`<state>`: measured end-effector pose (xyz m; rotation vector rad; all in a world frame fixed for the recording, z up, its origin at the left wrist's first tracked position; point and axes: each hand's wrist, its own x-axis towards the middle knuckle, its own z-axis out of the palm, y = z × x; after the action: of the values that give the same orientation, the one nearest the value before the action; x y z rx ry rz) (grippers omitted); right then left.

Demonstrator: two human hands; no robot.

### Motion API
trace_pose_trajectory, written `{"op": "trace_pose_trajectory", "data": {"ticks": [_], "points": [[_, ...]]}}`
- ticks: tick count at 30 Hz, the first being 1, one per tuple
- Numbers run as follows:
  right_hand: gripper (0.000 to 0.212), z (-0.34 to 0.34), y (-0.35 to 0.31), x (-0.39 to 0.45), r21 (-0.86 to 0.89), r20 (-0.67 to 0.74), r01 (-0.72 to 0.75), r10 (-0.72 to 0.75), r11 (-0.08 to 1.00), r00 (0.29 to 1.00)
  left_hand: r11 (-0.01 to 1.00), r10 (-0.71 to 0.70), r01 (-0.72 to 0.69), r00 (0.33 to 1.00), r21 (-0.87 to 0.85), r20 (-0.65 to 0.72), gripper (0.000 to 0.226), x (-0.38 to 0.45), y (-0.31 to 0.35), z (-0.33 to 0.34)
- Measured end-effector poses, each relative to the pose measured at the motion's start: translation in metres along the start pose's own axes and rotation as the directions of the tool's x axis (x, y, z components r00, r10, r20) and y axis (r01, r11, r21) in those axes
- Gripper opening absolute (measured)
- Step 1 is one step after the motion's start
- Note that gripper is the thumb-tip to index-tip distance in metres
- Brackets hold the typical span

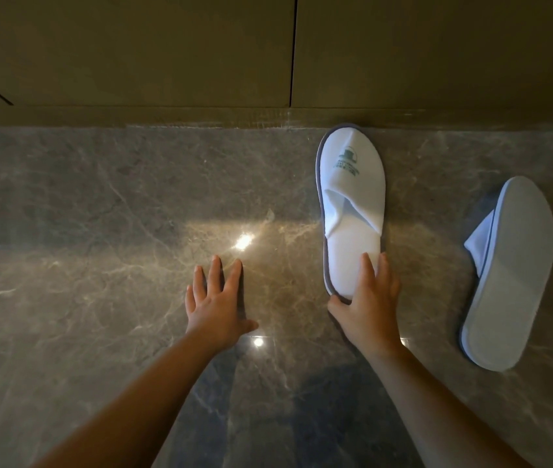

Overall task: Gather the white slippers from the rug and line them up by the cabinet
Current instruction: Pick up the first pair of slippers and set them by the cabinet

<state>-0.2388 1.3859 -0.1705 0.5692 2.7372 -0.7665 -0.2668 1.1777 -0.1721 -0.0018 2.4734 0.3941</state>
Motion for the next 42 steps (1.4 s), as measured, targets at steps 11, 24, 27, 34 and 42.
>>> {"op": "trace_pose_trajectory", "data": {"ticks": [11,24,27,34,42], "points": [[0.082,-0.047,0.031,-0.006,-0.074,-0.250,-0.092,0.071,0.993,0.966,0.995,0.085,-0.090,0.991,-0.039,-0.108,0.091,-0.001,0.026,-0.004],[0.098,-0.091,0.121,-0.019,0.303,-0.150,-0.436,0.494,0.848,0.856,0.867,0.367,-0.369,0.927,-0.334,-0.072,0.058,-0.029,0.125,0.019],[0.091,-0.103,0.117,-0.030,0.598,-0.093,-0.367,0.516,0.713,0.851,0.829,0.403,-0.387,0.914,-0.403,-0.049,0.053,-0.034,0.146,0.016],[0.062,-0.132,0.072,-0.060,0.900,-0.028,-0.046,0.163,0.433,0.986,0.612,0.545,-0.275,0.826,-0.742,0.144,0.051,-0.052,0.204,0.007],[0.026,-0.134,0.032,-0.073,0.909,-0.097,0.081,0.019,0.409,0.995,0.238,0.505,-0.034,0.858,-0.971,0.094,0.051,-0.054,0.196,-0.016]]}}
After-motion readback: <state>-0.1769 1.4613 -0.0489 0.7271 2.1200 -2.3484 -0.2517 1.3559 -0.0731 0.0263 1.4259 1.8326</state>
